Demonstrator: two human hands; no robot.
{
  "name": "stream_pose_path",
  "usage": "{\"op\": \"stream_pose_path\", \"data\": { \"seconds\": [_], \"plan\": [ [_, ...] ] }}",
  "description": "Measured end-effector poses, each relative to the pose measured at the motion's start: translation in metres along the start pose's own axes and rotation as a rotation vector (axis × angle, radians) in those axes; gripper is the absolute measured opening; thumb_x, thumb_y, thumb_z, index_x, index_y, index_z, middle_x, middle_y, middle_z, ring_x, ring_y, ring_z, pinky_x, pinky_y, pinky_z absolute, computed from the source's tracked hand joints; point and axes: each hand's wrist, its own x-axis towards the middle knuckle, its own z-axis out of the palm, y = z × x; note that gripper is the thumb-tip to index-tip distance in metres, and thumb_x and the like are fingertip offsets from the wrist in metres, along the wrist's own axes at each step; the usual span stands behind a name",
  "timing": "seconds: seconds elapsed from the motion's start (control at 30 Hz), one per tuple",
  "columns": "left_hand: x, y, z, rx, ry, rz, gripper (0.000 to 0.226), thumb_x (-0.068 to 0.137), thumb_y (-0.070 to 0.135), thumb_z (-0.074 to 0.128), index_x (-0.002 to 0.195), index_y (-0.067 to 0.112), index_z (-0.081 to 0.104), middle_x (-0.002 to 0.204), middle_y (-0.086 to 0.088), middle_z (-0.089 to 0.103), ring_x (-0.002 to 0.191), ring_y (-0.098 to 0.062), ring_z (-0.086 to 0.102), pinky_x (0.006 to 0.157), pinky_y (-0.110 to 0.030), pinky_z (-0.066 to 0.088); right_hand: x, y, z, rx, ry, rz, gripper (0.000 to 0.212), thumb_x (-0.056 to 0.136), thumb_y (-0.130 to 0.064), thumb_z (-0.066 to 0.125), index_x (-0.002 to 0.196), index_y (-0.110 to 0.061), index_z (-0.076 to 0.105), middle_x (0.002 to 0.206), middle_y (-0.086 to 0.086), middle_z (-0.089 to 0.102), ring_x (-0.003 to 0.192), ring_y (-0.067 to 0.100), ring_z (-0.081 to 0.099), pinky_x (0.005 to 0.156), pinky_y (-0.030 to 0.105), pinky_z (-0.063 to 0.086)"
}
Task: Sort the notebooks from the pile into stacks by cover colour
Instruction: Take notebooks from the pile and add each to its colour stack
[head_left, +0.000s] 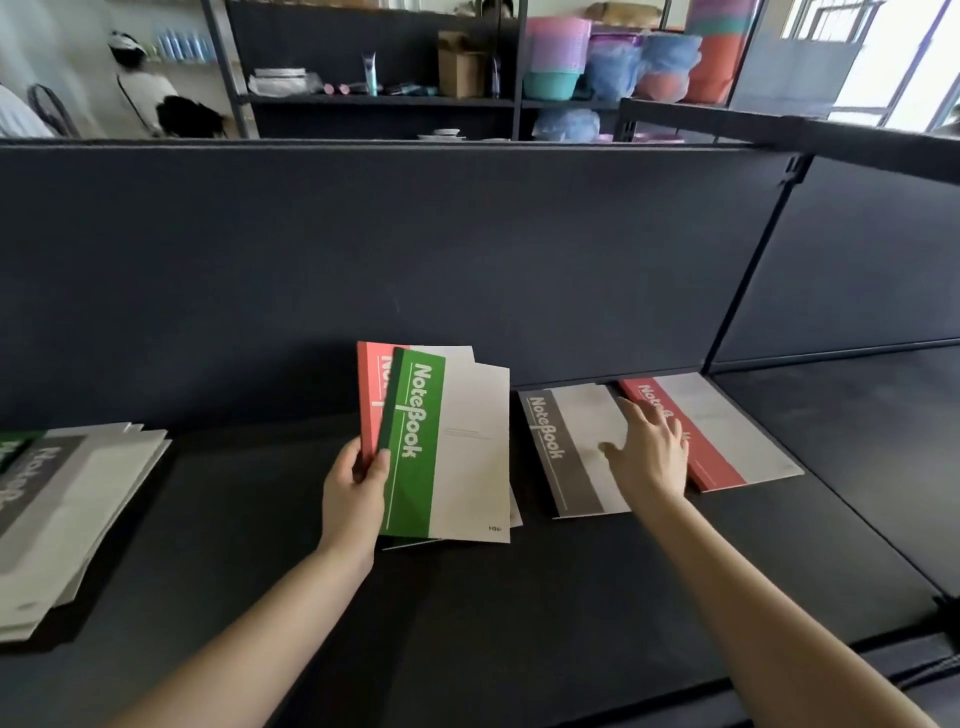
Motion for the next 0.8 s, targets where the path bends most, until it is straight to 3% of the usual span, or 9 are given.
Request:
{"op": "stream_pose_path", "data": {
  "seconds": [0.13,0.27,0.37,0.43,0.53,0.63,0.73,0.8],
  "plan": [
    [0.0,0.008,-0.007,-0.019,0.004,0.02,0.014,0.099,0.02,0.05,0.11,0.027,0.054,0.099,0.012,0.062,0.093,-0.004,0.059,0.071,-0.022,0.046,-0.024,-0.042,0.002,0.346,0.012,-0.134,0.051,0.092,-0.034,0.06,0.137,-0.015,0.049,0.136,0.005,0.053,0.121,0.024,0.049,0.098,0.034,0.04],
    [-0.001,0.015,-0.018,-0.058,0.01,0.032,0.015,0.098,0.019,0.052,0.112,0.025,0.056,0.102,0.009,0.064,0.094,-0.006,0.061,0.072,-0.023,0.047,-0.05,-0.094,0.003,0.504,-0.22,-0.182,0.061,0.089,-0.047,0.058,0.139,-0.015,0.045,0.124,0.001,0.062,0.097,0.015,0.061,0.083,0.029,0.05],
    [-0.004,0.018,-0.028,-0.091,0.021,0.034,0.015,0.097,0.018,0.054,0.109,0.025,0.058,0.103,0.006,0.066,0.095,-0.011,0.064,0.076,-0.026,0.05,-0.066,-0.12,0.014,0.626,-0.392,-0.088,0.071,0.083,-0.05,0.065,0.142,-0.024,0.037,0.126,-0.002,0.06,0.104,0.017,0.059,0.078,0.027,0.049],
    [-0.005,0.018,-0.038,-0.096,0.029,0.034,0.015,0.096,0.018,0.057,0.108,0.027,0.059,0.104,0.004,0.067,0.098,-0.014,0.064,0.081,-0.031,0.052,-0.075,-0.128,0.02,0.719,-0.373,-0.013,0.075,0.082,-0.037,0.072,0.144,-0.027,0.032,0.124,-0.001,0.057,0.105,0.016,0.056,0.077,0.026,0.044],
    [-0.008,0.016,-0.054,-0.085,0.033,0.041,0.019,0.093,0.02,0.06,0.111,0.028,0.059,0.107,0.004,0.067,0.102,-0.016,0.064,0.089,-0.039,0.052,-0.084,-0.134,0.023,0.79,-0.304,-0.009,0.057,0.083,-0.021,0.072,0.13,-0.027,0.04,0.108,-0.005,0.058,0.087,0.009,0.057,0.064,0.02,0.045],
    [-0.013,0.017,-0.065,-0.109,0.036,0.075,0.02,0.094,0.022,0.059,0.113,0.028,0.059,0.108,0.004,0.068,0.101,-0.015,0.065,0.085,-0.034,0.053,-0.091,-0.142,0.026,0.811,-0.253,-0.02,0.038,0.085,-0.014,0.07,0.106,-0.025,0.041,0.105,-0.004,0.063,0.081,0.008,0.061,0.059,0.017,0.047],
    [-0.016,0.02,-0.069,-0.125,0.038,0.075,0.026,0.096,0.026,0.054,0.122,0.029,0.055,0.11,0.01,0.064,0.101,-0.008,0.062,0.078,-0.025,0.05,-0.093,-0.147,0.026,0.799,-0.229,-0.013,0.033,0.087,-0.011,0.067,0.1,-0.023,0.04,0.102,-0.006,0.061,0.079,0.007,0.06,0.052,0.012,0.043],
    [-0.015,0.022,-0.074,-0.127,0.062,0.068,0.032,0.096,0.027,0.055,0.128,0.029,0.052,0.111,0.013,0.061,0.104,-0.009,0.059,0.081,-0.026,0.048,-0.092,-0.146,0.024,0.796,-0.206,0.007,0.03,0.088,-0.01,0.065,0.1,-0.023,0.041,0.102,-0.006,0.06,0.073,0.0,0.057,0.049,0.01,0.04]
  ]
}}
